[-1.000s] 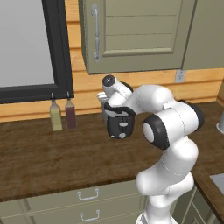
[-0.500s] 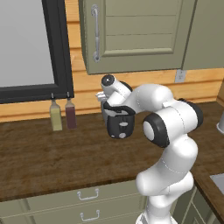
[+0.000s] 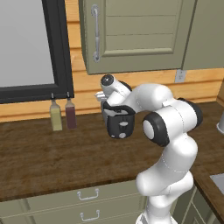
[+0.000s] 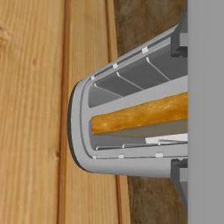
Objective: Start the toaster. Once the lever pops up, take the bread to the plate on the dining counter.
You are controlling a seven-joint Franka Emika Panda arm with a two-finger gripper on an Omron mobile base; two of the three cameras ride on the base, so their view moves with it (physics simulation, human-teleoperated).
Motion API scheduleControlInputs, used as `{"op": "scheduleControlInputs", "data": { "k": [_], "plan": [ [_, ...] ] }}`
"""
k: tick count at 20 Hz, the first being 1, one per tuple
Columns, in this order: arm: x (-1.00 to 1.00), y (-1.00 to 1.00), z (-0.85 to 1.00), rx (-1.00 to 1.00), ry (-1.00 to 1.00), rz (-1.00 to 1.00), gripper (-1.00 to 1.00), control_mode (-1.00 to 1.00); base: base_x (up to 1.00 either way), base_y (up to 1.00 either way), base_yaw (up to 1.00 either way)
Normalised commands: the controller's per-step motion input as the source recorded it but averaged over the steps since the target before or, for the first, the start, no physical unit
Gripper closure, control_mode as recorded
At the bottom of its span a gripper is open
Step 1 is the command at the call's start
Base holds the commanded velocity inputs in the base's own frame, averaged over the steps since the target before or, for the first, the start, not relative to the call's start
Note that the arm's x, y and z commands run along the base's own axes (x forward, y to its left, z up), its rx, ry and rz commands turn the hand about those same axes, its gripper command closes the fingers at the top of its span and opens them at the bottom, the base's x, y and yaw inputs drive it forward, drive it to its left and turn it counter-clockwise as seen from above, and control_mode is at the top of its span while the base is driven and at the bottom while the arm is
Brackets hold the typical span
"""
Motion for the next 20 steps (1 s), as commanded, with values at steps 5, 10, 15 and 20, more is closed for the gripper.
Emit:
{"op": "scheduleControlInputs", "data": {
  "k": [5, 10, 15, 20],
  "plan": [
    [0.00, 0.00, -0.32, 0.00, 0.00, 0.00, -1.00, -1.00, 0.00, 0.00, 0.00],
    [0.00, 0.00, -0.37, 0.00, 0.00, 0.00, -1.00, -1.00, 0.00, 0.00, 0.00],
    [0.00, 0.00, -0.40, 0.00, 0.00, 0.00, -1.00, -1.00, 0.00, 0.00, 0.00],
    [-0.20, -0.01, -0.37, 0.00, 0.00, 0.00, -1.00, -1.00, 0.00, 0.00, 0.00]
  ]
}}
